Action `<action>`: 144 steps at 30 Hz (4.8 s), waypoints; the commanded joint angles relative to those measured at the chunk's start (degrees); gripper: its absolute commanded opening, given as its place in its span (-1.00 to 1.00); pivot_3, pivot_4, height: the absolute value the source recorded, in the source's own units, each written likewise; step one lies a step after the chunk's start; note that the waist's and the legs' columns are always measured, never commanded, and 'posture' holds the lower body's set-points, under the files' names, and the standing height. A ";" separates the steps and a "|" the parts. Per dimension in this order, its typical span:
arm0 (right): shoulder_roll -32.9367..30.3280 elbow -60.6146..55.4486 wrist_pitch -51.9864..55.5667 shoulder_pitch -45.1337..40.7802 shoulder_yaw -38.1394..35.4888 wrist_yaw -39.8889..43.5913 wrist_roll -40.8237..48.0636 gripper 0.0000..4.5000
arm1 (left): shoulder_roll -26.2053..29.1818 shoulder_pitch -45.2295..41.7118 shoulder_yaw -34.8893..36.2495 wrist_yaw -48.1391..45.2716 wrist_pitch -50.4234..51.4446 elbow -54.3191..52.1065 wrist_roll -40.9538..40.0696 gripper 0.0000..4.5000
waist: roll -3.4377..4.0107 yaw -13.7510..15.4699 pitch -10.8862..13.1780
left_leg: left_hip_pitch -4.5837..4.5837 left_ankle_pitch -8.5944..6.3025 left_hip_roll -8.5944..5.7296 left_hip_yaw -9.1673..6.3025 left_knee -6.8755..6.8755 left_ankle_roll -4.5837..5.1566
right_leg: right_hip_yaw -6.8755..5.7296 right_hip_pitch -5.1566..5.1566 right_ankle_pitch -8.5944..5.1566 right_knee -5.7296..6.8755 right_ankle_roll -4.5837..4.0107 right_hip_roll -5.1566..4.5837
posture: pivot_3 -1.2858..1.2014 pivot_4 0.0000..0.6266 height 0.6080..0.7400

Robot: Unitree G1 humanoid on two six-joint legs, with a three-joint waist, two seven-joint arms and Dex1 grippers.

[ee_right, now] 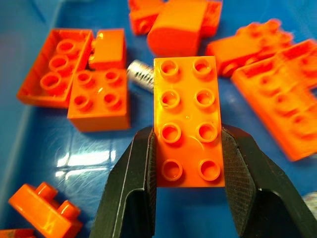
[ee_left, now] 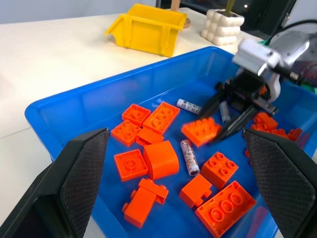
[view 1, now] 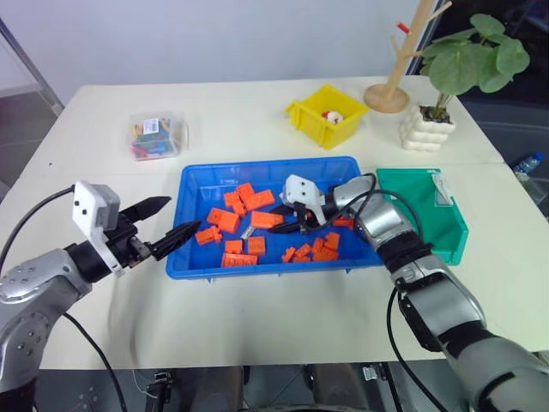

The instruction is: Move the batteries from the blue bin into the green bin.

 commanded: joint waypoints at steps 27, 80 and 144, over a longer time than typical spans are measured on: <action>1.82 -33.73 18.18 10.53 2.56 -0.23 10.29 -0.46 | 2.68 0.12 6.84 -1.70 -0.88 2.79 -0.94 1.00 | -0.01 -0.08 0.00 | -0.02 -0.02 0.19 0.03 -0.04 -0.03 | -0.02 -0.10 0.01 0.04 -0.03 0.14 | 0.03 -0.52 1.00; 3.31 -5.82 8.44 -2.13 12.46 -5.54 -7.85 0.98 | -0.97 -0.03 3.29 -1.89 -4.28 3.65 3.12 1.00 | -0.07 0.03 -0.03 | 0.02 -0.05 0.43 0.13 -0.05 -0.09 | -0.02 -0.09 0.12 -0.08 -0.19 0.36 | 0.03 -0.52 1.00; 0.39 -19.29 16.64 -10.62 3.31 -1.41 -2.94 -0.97 | 12.41 -5.32 -0.84 -16.64 3.63 2.56 -4.18 1.00 | -0.02 0.24 0.00 | -0.05 -0.06 0.59 0.09 -0.12 -0.10 | -0.02 -0.21 0.12 -0.08 -0.24 0.54 | 0.03 -0.52 1.00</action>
